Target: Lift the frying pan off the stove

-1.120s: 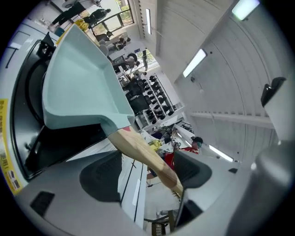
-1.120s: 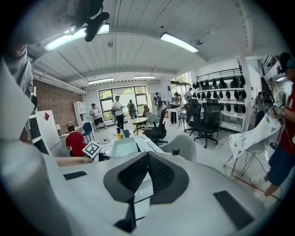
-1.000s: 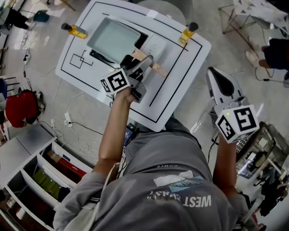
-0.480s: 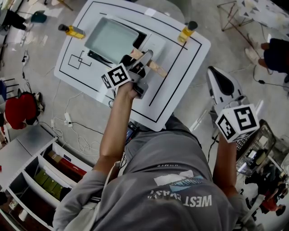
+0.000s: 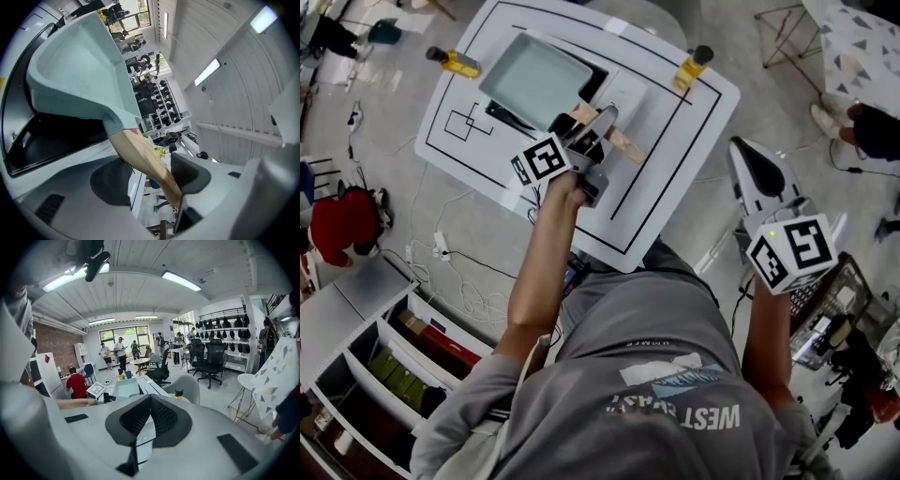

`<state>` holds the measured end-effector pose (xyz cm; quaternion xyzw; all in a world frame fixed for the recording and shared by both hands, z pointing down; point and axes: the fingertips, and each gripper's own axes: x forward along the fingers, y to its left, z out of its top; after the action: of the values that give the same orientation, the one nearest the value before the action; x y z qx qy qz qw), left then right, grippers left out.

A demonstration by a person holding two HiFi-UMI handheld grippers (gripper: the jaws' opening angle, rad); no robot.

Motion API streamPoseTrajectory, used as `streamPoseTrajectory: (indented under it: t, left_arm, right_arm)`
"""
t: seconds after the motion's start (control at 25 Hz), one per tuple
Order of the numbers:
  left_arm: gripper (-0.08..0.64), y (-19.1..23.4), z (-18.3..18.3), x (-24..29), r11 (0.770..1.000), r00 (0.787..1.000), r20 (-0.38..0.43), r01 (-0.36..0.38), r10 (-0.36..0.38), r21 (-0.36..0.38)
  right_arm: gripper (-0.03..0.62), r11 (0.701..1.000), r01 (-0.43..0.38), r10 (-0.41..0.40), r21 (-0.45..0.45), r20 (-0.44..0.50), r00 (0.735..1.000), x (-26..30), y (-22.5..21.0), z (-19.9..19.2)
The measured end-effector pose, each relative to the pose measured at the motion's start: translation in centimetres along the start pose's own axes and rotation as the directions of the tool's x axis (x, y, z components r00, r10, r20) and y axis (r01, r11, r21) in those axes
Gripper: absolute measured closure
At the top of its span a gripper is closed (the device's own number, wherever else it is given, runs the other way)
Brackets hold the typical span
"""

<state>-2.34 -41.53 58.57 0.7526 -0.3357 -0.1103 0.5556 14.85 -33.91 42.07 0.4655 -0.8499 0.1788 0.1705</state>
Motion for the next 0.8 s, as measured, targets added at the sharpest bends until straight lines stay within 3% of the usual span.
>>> streamPoseTrajectory:
  t: [0.24, 0.36, 0.6, 0.8]
  left_arm:
    - [0.324, -0.9, 0.9, -0.6, 1.000, 0.999, 0.024, 0.028, -0.027, -0.013]
    - [0.330, -2.0, 0.6, -0.5, 0.993, 0.995, 0.039, 0.095, -0.093, -0.070]
    - [0.330, -2.5, 0.6, -1.0, 0.992, 0.995, 0.046, 0.095, -0.092, -0.085]
    - [0.330, -3.8, 0.6, -1.3, 0.981, 0.987, 0.076, 0.151, -0.143, -0.119]
  right_arm:
    - [0.581, 1.000, -0.016, 0.016, -0.009, 0.002, 1.000, 0.2, 0.4, 0.3]
    - [0.581, 1.000, -0.023, 0.023, -0.014, 0.004, 1.000, 0.1, 0.6, 0.4]
    - [0.581, 0.999, -0.032, 0.032, -0.024, 0.008, 0.999, 0.1, 0.6, 0.7]
    - [0.581, 0.998, -0.044, 0.045, -0.033, 0.017, 0.999, 0.0, 0.7, 1.1]
